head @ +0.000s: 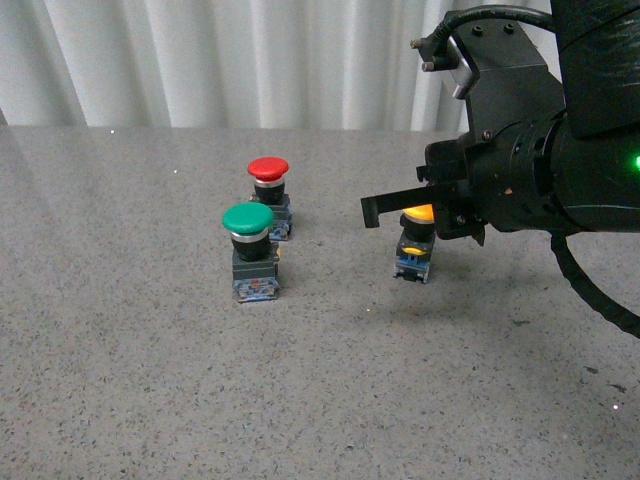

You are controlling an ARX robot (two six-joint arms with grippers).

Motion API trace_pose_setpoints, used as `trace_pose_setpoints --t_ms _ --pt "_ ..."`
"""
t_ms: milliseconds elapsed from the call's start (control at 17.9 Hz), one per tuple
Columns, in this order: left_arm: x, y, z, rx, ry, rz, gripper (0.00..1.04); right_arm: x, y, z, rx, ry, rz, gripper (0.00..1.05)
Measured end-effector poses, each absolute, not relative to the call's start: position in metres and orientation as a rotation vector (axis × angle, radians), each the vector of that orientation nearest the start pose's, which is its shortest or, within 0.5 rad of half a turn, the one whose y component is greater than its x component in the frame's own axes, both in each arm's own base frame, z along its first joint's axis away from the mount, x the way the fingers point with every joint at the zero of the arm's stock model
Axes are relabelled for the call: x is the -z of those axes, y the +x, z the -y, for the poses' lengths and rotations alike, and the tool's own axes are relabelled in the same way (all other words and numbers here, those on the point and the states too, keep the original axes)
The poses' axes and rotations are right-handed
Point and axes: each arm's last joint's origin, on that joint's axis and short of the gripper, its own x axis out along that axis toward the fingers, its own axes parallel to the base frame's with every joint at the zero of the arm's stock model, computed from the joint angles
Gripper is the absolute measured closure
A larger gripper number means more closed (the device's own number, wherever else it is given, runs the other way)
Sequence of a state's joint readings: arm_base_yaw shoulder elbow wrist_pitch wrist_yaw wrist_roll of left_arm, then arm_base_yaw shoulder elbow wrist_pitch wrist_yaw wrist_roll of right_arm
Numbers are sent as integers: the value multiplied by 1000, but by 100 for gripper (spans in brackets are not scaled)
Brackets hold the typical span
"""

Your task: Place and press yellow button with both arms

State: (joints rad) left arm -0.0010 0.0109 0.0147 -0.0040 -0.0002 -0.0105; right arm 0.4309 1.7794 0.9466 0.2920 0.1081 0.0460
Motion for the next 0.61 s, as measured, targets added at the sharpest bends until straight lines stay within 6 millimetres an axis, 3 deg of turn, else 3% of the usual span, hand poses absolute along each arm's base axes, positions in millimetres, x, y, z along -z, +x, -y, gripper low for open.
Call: trace_pose_setpoints --t_ms 223,390,502,613 --pt "-167 97 0 1 -10 0 7 -174 335 -151 -311 -106 -507 103" --pt "-167 97 0 1 -10 0 7 -186 333 -150 -317 -47 -372 103" --pt "-167 97 0 1 -10 0 7 -225 327 -147 -333 38 -196 103" --pt "-167 97 0 1 -10 0 7 -265 307 -142 -362 113 -74 103"
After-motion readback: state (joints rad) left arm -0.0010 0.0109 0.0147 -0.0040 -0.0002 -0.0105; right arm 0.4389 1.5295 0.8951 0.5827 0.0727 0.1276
